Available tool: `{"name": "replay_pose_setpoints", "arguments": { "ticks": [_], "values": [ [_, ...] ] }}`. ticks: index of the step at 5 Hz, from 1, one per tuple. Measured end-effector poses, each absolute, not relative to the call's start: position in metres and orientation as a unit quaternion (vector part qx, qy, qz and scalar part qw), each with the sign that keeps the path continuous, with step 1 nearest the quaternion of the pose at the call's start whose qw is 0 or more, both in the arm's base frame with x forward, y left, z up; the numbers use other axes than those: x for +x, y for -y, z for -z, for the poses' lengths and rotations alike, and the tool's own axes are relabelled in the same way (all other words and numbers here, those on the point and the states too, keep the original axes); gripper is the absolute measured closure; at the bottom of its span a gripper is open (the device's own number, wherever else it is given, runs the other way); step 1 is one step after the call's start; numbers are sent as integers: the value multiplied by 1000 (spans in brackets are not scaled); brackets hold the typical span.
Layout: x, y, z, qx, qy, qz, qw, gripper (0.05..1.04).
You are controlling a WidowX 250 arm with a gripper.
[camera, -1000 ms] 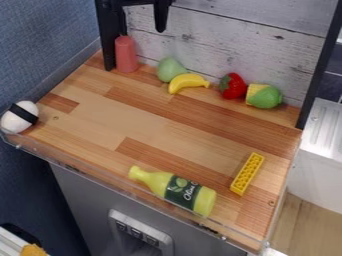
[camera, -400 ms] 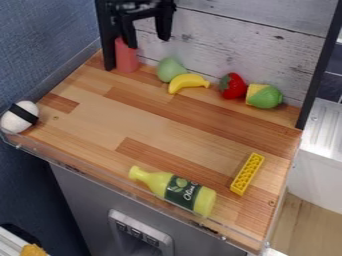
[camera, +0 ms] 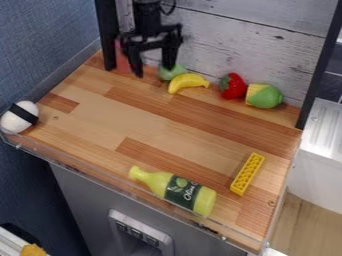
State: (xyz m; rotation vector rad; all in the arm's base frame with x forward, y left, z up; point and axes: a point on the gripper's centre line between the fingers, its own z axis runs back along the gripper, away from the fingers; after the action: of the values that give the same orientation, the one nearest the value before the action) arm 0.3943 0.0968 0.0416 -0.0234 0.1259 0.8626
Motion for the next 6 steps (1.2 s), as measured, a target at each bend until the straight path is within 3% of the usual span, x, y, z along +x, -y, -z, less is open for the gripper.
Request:
{"name": "replay_pose_setpoints", "arguments": {
  "ticks": [1,2,4,5,6],
  "values": [
    [395,-97,-18,-9,-59,-376,925,85],
    [396,-97,-10,-11,-50,-359,932,151],
    [399,-96,-8,-12,-41,-399,916,714],
    [398,-95,-5,-13,-40,-435,900,924],
    [396,-97,-5,-15,-39,-459,888,1020]
  ]
}}
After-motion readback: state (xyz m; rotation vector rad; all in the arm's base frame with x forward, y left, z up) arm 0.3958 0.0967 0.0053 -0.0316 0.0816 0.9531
